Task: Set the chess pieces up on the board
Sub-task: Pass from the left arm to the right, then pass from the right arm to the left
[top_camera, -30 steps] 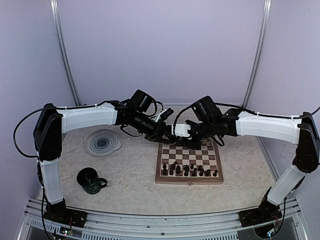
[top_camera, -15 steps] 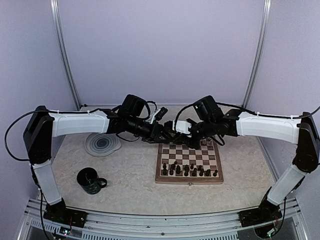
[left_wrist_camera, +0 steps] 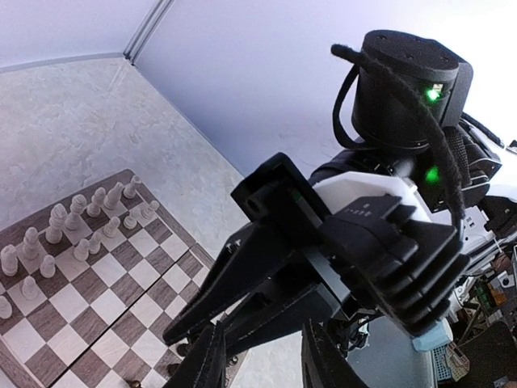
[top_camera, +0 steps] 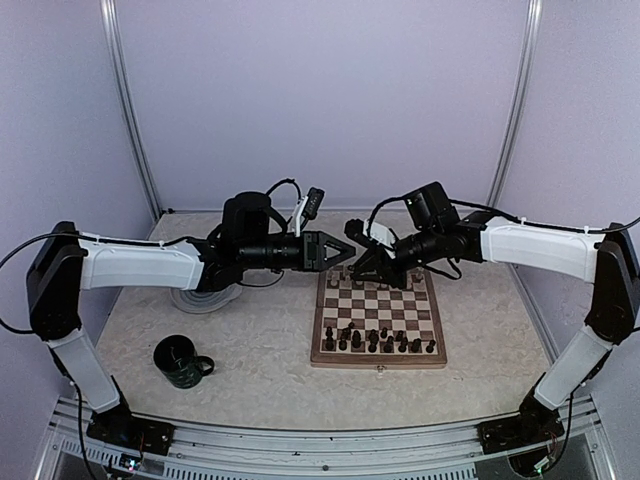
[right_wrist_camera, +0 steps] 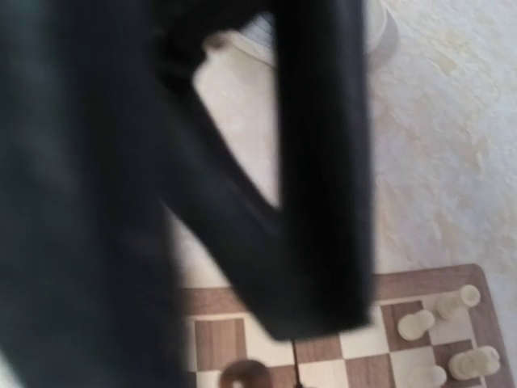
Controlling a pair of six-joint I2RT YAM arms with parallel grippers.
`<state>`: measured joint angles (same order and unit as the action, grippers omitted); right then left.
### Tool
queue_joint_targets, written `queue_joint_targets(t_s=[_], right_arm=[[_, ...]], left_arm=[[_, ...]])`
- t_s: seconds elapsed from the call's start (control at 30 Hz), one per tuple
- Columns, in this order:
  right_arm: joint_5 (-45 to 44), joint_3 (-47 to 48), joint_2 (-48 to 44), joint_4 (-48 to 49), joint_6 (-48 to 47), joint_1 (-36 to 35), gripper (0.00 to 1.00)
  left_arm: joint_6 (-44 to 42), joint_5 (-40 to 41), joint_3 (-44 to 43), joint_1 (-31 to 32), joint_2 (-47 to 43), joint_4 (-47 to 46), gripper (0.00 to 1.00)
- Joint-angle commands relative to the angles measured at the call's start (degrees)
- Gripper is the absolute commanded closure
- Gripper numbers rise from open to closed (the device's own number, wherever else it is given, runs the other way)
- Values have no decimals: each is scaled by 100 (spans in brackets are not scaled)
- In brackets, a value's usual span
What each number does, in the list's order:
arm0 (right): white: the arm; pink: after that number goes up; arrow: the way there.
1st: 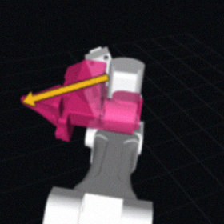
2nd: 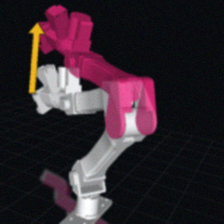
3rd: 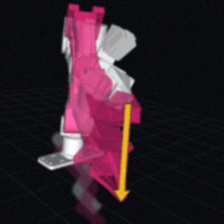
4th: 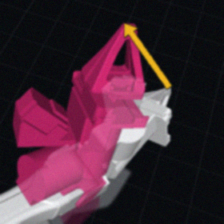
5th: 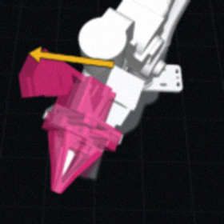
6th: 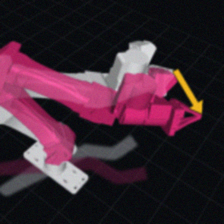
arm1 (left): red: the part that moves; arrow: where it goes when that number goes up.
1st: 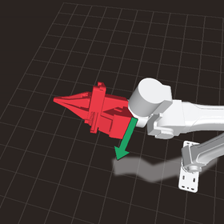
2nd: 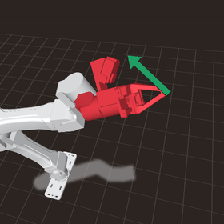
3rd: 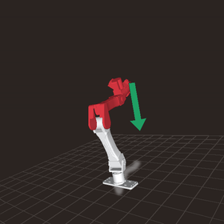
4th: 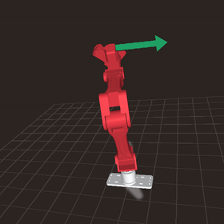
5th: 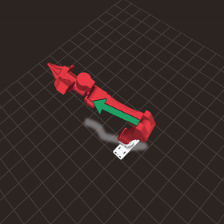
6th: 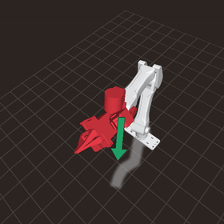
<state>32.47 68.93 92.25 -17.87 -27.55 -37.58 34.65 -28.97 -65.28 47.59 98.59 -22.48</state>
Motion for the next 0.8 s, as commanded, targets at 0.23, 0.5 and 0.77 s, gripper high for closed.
queue_joint_targets(t_s=[0.23, 0.5, 0.77], right_arm=[[278, -46, -292, 217, 237, 122, 96], [295, -72, -321, 275, 277, 181, 96], [216, -46, -287, 300, 322, 191, 96]], left_arm=[[5, 255, -380, 79, 383, 171, 63], [-20, 280, -457, 101, 402, 364, 64], [-4, 122, -570, 134, 527, 420, 83]])
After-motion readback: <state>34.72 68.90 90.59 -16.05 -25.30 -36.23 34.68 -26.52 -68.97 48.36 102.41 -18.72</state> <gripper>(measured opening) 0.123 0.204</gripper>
